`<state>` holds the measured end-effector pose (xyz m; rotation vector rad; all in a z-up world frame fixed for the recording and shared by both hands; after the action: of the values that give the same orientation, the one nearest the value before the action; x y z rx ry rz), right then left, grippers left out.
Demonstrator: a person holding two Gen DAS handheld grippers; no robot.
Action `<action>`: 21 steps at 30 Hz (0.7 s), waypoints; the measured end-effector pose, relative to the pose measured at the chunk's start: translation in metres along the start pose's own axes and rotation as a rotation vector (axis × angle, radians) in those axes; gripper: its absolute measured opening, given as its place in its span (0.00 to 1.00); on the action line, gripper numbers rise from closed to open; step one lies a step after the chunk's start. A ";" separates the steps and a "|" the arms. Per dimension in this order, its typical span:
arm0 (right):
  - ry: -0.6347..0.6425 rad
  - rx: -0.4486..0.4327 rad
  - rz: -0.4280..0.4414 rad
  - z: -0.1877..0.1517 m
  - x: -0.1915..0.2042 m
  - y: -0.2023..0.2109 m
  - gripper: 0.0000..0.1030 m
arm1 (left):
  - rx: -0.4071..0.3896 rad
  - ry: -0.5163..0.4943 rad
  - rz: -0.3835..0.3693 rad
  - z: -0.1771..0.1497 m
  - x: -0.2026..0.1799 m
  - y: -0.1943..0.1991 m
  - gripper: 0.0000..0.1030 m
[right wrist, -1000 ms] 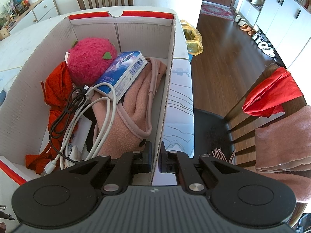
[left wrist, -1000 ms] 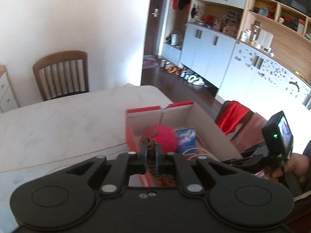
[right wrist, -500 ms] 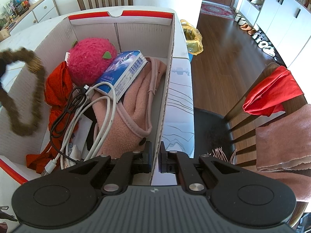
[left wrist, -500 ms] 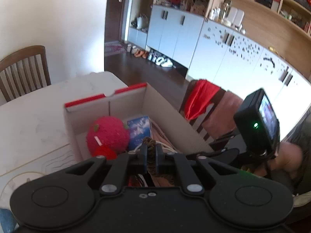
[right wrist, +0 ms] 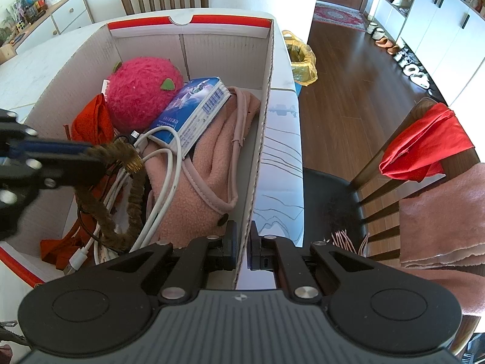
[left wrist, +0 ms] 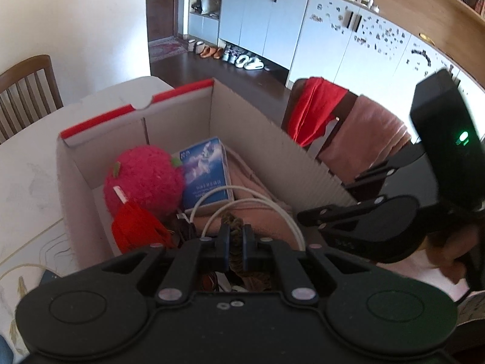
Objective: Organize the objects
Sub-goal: 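Carry the brown braided cord into the box and release it by the cables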
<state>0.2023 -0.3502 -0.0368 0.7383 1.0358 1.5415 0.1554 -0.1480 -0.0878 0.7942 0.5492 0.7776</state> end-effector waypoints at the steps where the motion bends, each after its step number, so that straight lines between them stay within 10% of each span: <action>1: 0.000 0.000 0.000 0.000 0.000 0.000 0.06 | 0.010 -0.004 0.006 -0.001 0.000 -0.004 0.05; 13: 0.000 -0.001 0.000 -0.001 0.000 -0.001 0.06 | 0.122 -0.030 0.071 -0.013 0.009 -0.030 0.08; 21: -0.002 -0.010 0.001 -0.002 0.000 0.004 0.06 | 0.119 -0.013 0.084 -0.012 0.007 -0.022 0.29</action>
<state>0.1986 -0.3509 -0.0345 0.7330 1.0261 1.5452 0.1600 -0.1475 -0.1132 0.9361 0.5566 0.8217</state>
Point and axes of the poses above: each gripper's, at about its wrist camera, not at the fingertips, and y roughly against the way its jaws point, x to its left, z to its top, the point moved 2 cm from there along -y, roughly the way its jaws point, and after that the axes turned 4 degrees about -z, right-handed, at the moved point
